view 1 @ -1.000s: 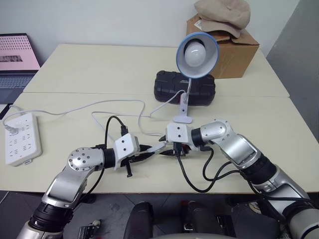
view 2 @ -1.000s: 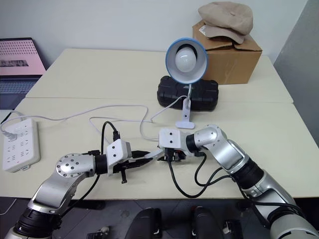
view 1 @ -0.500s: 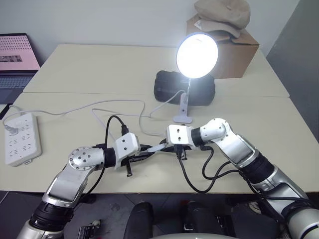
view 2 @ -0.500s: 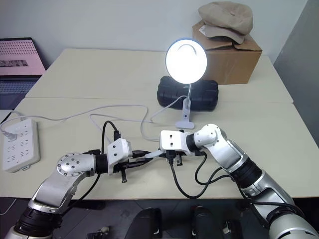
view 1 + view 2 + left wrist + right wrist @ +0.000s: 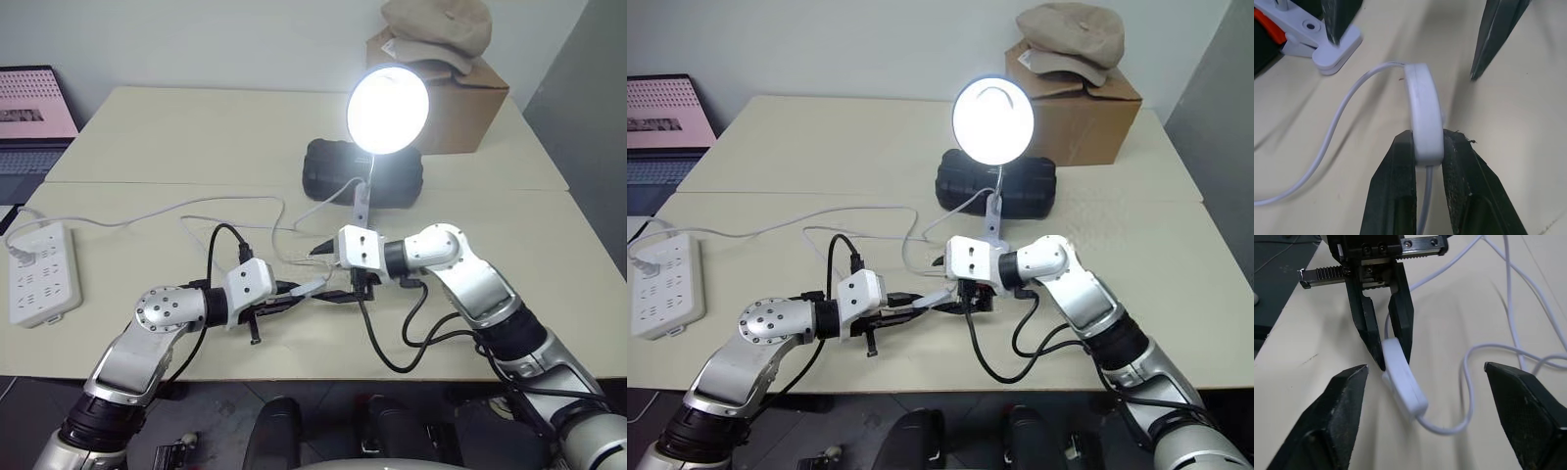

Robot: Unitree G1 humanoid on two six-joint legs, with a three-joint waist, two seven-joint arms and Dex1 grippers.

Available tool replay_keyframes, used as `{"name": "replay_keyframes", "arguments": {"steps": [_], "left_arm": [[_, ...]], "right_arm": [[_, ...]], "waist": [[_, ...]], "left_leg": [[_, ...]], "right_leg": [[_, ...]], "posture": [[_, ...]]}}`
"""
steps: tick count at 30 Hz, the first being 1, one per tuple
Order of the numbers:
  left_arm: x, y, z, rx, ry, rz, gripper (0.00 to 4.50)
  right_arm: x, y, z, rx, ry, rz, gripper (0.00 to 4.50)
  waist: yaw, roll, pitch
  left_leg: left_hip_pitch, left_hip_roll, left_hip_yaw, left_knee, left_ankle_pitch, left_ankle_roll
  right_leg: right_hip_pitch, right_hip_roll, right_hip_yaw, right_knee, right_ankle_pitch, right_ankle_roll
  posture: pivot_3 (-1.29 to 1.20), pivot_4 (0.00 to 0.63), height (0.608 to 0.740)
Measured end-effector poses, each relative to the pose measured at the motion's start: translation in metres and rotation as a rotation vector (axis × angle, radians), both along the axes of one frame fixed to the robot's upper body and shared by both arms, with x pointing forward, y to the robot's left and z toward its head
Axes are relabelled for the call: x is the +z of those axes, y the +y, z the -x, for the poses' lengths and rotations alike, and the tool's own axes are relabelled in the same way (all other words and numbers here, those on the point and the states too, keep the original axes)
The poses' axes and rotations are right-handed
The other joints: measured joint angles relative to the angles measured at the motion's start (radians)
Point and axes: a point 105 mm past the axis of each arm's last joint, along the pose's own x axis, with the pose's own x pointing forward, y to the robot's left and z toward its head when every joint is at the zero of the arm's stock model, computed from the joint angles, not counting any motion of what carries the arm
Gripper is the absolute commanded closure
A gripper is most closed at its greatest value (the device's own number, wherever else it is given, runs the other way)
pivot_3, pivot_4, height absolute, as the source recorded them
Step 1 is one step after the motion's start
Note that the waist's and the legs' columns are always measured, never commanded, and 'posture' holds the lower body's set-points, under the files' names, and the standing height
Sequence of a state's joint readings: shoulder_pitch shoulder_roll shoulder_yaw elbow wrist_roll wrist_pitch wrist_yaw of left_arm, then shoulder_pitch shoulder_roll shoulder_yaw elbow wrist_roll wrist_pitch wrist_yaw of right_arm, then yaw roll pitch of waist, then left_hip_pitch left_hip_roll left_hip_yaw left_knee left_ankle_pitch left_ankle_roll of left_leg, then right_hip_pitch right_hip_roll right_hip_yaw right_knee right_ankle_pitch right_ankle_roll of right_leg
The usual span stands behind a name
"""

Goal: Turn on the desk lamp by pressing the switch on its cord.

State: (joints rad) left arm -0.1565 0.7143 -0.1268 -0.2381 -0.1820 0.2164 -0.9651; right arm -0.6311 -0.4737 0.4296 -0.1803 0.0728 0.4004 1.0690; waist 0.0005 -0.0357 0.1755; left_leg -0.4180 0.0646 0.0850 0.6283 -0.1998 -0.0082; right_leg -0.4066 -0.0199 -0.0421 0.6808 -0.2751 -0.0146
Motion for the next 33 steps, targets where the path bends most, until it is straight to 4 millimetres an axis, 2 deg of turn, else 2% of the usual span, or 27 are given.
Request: {"name": "replay_keyframes", "arguments": {"steps": [4,7,9,11,13,18,19,20,23,26,28,33], "left_arm": [[-0.007,0.012,-0.023,0.089,-0.059,-0.036,4.09],[-0.012,0.015,-0.03,0.105,-0.072,-0.042,4.09],[-0.013,0.012,-0.034,0.1,-0.071,-0.033,3.38],[-0.018,0.014,-0.035,0.104,-0.047,-0.036,3.13],[-0.021,0.016,-0.034,0.095,-0.026,-0.037,2.64],[-0.022,0.027,-0.015,0.04,0.029,-0.062,1.44],[-0.022,0.03,-0.012,0.046,0.032,-0.061,1.4],[-0.02,0.034,-0.01,0.064,0.033,-0.053,1.03],[-0.012,0.046,-0.003,0.142,0.028,-0.014,0.44],[-0.001,0.062,0.019,0.219,0.024,0.023,0.44],[0.001,0.071,0.037,0.286,0.042,0.037,0.44],[0.014,0.088,0.047,0.426,0.021,0.049,0.44]], "right_arm": [[-0.005,-0.022,0.008,-0.058,0.03,0.018,0.0],[-0.005,-0.029,0.01,-0.098,0.03,0.022,0.0],[-0.006,-0.034,0.01,-0.144,0.029,0.009,0.0],[-0.008,-0.039,0.009,-0.187,0.034,0.005,0.0],[-0.011,-0.042,0.007,-0.216,0.043,0.008,0.0],[-0.008,-0.043,0.005,-0.258,0.022,-0.014,0.0],[-0.008,-0.043,0.004,-0.263,0.02,-0.015,0.0],[-0.008,-0.043,0.004,-0.266,0.018,-0.017,0.0],[-0.008,-0.045,0.002,-0.284,0.013,-0.021,0.0],[-0.005,-0.051,0.0,-0.31,0.001,-0.044,0.0],[-0.004,-0.063,-0.002,-0.348,0.003,-0.069,0.0],[0.008,-0.084,0.002,-0.357,0.024,-0.14,0.0]], "waist": [[0.004,0.0,0.0],[-0.003,0.0,0.0],[-0.002,0.0,0.0],[-0.003,0.0,0.0],[-0.003,0.0,0.0],[-0.006,0.0,0.0],[-0.005,0.0,0.0],[-0.004,0.0,0.0],[-0.004,0.0,0.0],[-0.009,0.0,0.0],[-0.008,0.0,0.0],[0.007,0.0,0.0]], "left_leg": [[0.0,0.0,0.0,0.0,0.0,0.0],[0.0,0.0,0.0,0.0,0.0,0.0],[0.0,0.0,0.0,0.0,0.0,0.0],[0.0,0.0,0.0,0.0,0.0,0.0],[0.0,0.0,0.0,0.0,0.0,0.0],[0.0,0.001,0.0,-0.001,0.0,0.0],[0.0,0.001,0.0,-0.001,0.0,0.0],[0.0,0.001,0.0,-0.001,0.0,0.0],[0.0,0.001,0.0,0.0,0.0,0.0],[0.0,0.001,0.0,-0.001,0.0,0.0],[0.0,0.001,0.0,-0.001,0.0,-0.001],[0.001,0.0,-0.002,-0.001,0.0,0.0]], "right_leg": [[0.0,0.0,0.0,0.0,0.0,0.0],[0.0,0.0,0.0,0.0,0.0,0.0],[0.0,0.0,0.0,0.0,0.0,0.0],[-0.001,0.0,0.0,0.0,0.0,0.0],[-0.001,0.0,0.0,0.0,0.0,0.0],[-0.001,0.0,0.0,0.0,0.0,0.0],[-0.001,0.0,0.0,0.0,0.0,0.0],[-0.001,0.0,0.0,0.0,0.0,0.0],[-0.001,0.0,0.0,0.0,0.0,0.0],[-0.001,0.0,0.001,-0.001,0.0,0.0],[0.0,-0.001,0.001,-0.002,-0.001,-0.001],[0.0,-0.001,-0.002,-0.001,-0.001,-0.001]], "posture": [[0.0,0.15,0.74],[0.0,0.15,0.74],[0.0,0.15,0.74],[0.0,0.15,0.74],[0.0,0.15,0.74],[0.0,0.15,0.74],[0.0,0.15,0.74],[0.0,0.15,0.74],[0.0,0.15,0.74],[0.0,0.15,0.74],[0.0,0.15,0.74],[0.0,0.15,0.74]]}}
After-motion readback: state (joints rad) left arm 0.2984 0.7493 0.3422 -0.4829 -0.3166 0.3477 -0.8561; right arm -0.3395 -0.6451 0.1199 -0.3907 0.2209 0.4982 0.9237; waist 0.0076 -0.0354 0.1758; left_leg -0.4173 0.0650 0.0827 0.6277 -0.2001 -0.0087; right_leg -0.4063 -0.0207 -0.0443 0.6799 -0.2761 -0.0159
